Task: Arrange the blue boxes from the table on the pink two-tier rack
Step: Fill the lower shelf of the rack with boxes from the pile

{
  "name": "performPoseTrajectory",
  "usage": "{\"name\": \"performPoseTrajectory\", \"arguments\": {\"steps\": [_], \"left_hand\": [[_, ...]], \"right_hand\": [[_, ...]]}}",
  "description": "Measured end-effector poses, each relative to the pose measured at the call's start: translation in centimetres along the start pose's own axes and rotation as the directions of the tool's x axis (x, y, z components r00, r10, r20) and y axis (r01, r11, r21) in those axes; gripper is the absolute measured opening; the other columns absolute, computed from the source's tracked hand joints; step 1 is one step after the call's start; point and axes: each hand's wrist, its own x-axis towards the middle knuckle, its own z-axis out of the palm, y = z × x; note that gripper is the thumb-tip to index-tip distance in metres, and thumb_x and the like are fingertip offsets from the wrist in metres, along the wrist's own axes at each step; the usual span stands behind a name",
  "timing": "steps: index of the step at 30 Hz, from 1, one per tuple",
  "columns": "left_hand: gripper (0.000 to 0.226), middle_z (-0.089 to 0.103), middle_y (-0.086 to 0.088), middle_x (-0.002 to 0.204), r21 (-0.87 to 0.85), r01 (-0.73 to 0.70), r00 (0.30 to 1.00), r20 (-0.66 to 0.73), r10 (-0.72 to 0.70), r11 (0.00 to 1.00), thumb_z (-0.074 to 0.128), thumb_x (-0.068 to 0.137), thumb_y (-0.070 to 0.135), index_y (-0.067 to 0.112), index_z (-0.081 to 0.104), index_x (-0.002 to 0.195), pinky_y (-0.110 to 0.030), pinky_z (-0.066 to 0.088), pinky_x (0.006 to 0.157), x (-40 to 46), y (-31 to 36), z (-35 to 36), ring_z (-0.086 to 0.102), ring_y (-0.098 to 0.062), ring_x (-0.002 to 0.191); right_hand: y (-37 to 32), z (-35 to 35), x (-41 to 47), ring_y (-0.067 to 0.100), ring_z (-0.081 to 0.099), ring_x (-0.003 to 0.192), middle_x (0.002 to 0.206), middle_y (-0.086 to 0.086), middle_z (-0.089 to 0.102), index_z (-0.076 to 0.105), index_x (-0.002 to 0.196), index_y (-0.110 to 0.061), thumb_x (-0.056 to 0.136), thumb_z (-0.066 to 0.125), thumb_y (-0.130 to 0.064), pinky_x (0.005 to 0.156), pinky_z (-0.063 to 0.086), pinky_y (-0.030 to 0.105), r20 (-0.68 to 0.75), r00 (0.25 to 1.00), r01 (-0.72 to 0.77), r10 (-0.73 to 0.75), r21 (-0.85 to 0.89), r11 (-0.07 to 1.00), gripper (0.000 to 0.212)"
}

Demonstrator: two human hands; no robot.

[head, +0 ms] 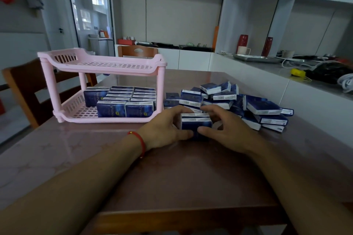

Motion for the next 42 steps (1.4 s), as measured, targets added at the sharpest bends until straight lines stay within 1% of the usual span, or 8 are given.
{"name": "performPoseTrajectory", "arguments": {"steps": [4, 11, 17, 23, 25, 29, 33, 42], "left_hand": [[0.060, 0.072, 0.001, 0.103, -0.014, 0.025, 1.000, 0.004, -0.025, 1.000, 0.084, 0.080, 0.022, 0.028, 0.054, 0.132, -0.030, 0.059, 0.083, -0.3, 0.3, -0.2, 0.071, -0.008, 0.088], [0.048, 0.072, -0.007, 0.110, 0.091, 0.024, 0.996, 0.081, -0.032, 0.996, 0.076, 0.077, 0.032, 0.031, 0.054, 0.119, -0.052, 0.057, 0.090, -1.6, 1.4, -1.5, 0.069, -0.028, 0.103], [0.046, 0.068, -0.005, 0.121, 0.131, -0.001, 0.997, 0.074, -0.008, 0.991, 0.074, 0.086, 0.020, 0.023, 0.049, 0.125, -0.046, 0.055, 0.096, -5.8, 2.3, -3.3, 0.066, -0.021, 0.111], [0.052, 0.066, 0.007, 0.119, 0.307, -0.087, 0.976, -0.165, 0.143, 0.948, 0.077, 0.086, 0.028, 0.024, 0.054, 0.133, -0.022, 0.055, 0.085, -12.8, 2.6, -8.7, 0.063, -0.008, 0.106], [0.032, 0.067, 0.006, 0.106, 0.332, -0.016, 0.886, -0.432, 0.167, 0.943, 0.072, 0.088, 0.019, 0.024, 0.060, 0.117, -0.025, 0.056, 0.078, -14.2, 2.0, -11.6, 0.064, -0.010, 0.097], [0.023, 0.060, -0.002, 0.102, 0.297, 0.380, 0.530, -0.846, 0.057, 0.876, 0.069, 0.086, 0.019, 0.019, 0.053, 0.103, -0.040, 0.059, 0.080, -14.7, -2.2, -15.9, 0.061, -0.018, 0.090], [0.058, 0.052, -0.013, 0.132, 0.213, 0.468, 0.603, -0.787, -0.133, 0.858, 0.075, 0.083, 0.028, 0.013, 0.044, 0.130, -0.044, 0.053, 0.100, -14.6, -5.5, -16.4, 0.055, -0.028, 0.118], [0.075, 0.052, -0.003, 0.142, 0.114, 0.441, 0.701, -0.663, -0.263, 0.890, 0.074, 0.083, 0.032, 0.024, 0.033, 0.146, -0.050, 0.050, 0.105, -14.0, -6.9, -17.0, 0.052, -0.023, 0.128]], "right_hand": [[0.0, -0.2, -0.2, 0.002, 0.055, 0.110, 0.127, -0.016, 0.056, 0.050, 0.140, -0.039, 0.085, 0.070, -0.051, 0.085, 0.046, 0.020, 0.004, 0.999, 0.047, -0.047, -0.012, 0.999, 0.061], [-0.4, -0.2, -0.5, 0.000, 0.062, 0.100, 0.110, -0.016, 0.063, 0.060, 0.130, -0.034, 0.081, 0.075, -0.045, 0.083, 0.054, 0.022, 0.012, 0.998, 0.062, -0.064, 0.089, 0.994, 0.053], [-2.7, 0.9, -0.8, 0.007, 0.068, 0.095, 0.108, -0.009, 0.069, 0.062, 0.121, -0.037, 0.066, 0.080, -0.055, 0.085, 0.060, 0.037, 0.095, 0.991, 0.079, -0.095, 0.154, 0.985, 0.060], [-8.7, 3.5, 0.2, 0.005, 0.069, 0.080, 0.087, -0.012, 0.072, 0.068, 0.110, -0.032, 0.074, 0.085, -0.036, 0.075, 0.061, 0.036, 0.026, 0.970, 0.233, -0.241, 0.170, 0.958, 0.039], [-11.0, 4.4, 1.8, 0.007, 0.069, 0.081, 0.089, -0.008, 0.072, 0.068, 0.114, -0.024, 0.073, 0.085, -0.036, 0.076, 0.060, 0.033, -0.045, 0.967, 0.253, -0.249, 0.179, 0.951, 0.045], [-15.7, 6.6, 6.0, 0.006, 0.067, 0.085, 0.096, -0.008, 0.072, 0.068, 0.113, -0.022, 0.077, 0.083, -0.038, 0.070, 0.054, 0.020, -0.083, 0.971, 0.238, -0.225, 0.194, 0.952, 0.042], [-18.9, 9.6, 9.5, 0.012, 0.070, 0.082, 0.090, -0.005, 0.074, 0.071, 0.102, -0.019, 0.079, 0.083, -0.030, 0.078, 0.061, 0.035, -0.079, 0.979, 0.204, -0.190, 0.233, 0.951, 0.029], [-20.5, 14.3, 14.5, 0.011, 0.069, 0.080, 0.082, -0.009, 0.072, 0.067, 0.090, -0.025, 0.079, 0.083, -0.029, 0.082, 0.060, 0.040, -0.120, 0.986, 0.147, -0.116, 0.293, 0.945, 0.020]]}}
